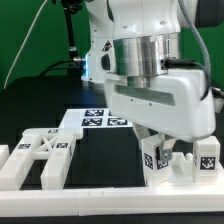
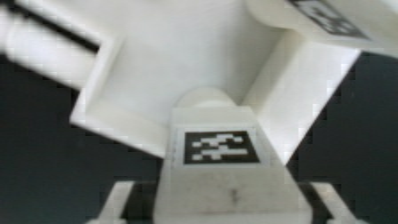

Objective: Assemble chair

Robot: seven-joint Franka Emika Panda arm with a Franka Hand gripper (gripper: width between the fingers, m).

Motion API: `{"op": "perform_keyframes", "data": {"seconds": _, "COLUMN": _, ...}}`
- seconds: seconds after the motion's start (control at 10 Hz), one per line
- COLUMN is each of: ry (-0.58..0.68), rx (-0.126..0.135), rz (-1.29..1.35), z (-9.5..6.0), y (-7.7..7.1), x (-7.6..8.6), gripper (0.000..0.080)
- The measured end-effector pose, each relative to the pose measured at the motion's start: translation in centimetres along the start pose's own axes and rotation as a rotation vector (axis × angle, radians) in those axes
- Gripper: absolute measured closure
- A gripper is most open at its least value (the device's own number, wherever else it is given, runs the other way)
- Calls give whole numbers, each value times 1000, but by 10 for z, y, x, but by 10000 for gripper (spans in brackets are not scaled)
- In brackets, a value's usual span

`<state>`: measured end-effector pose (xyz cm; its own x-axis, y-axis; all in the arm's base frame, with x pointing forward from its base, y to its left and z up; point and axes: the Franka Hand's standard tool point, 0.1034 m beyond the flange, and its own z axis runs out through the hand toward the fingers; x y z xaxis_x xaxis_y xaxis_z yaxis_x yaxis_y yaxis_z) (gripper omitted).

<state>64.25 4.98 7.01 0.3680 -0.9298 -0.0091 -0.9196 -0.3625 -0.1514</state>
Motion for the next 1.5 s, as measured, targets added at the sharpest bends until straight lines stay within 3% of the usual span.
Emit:
{"op": "perform_keyframes", "data": {"seconds": 0.3, "ry": -39, "rx": 12, "rz": 423, "z": 0, "y": -1, "x": -3, "gripper": 515}}
{"op": "perform_keyframes", "data": {"seconds": 0.5, "ry": -39, "rx": 11, "rz": 436, "z": 0, "y": -1, "x": -3, "gripper": 515}}
{"op": "perform_keyframes", "data": {"seconds": 0.6, "ry": -37, "rx": 11, "rz": 374, "z": 0, "y": -1, "x": -4, "gripper": 515}}
{"op": "perform_keyframes", "data": {"seconds": 0.8, "ry": -30, "rx": 18, "rz": 88, "z": -1, "y": -7, "x": -7, "gripper": 222}}
{"op": "perform_keyframes", "data": {"seconds": 1.1, "ry": -29, "rx": 24, "rz": -326, "z": 0, "y": -7, "x": -12, "gripper": 153}}
{"op": "perform_keyframes", "data": {"seconds": 1.3, "ry": -26, "rx": 24, "rz": -429, "z": 0, "y": -7, "x": -11, "gripper": 153}}
{"op": "perform_keyframes", "data": {"seconds": 1.5, "ry": -12, "rx": 10, "rz": -699, "z": 2, "y": -4, "x": -6, "gripper": 151}}
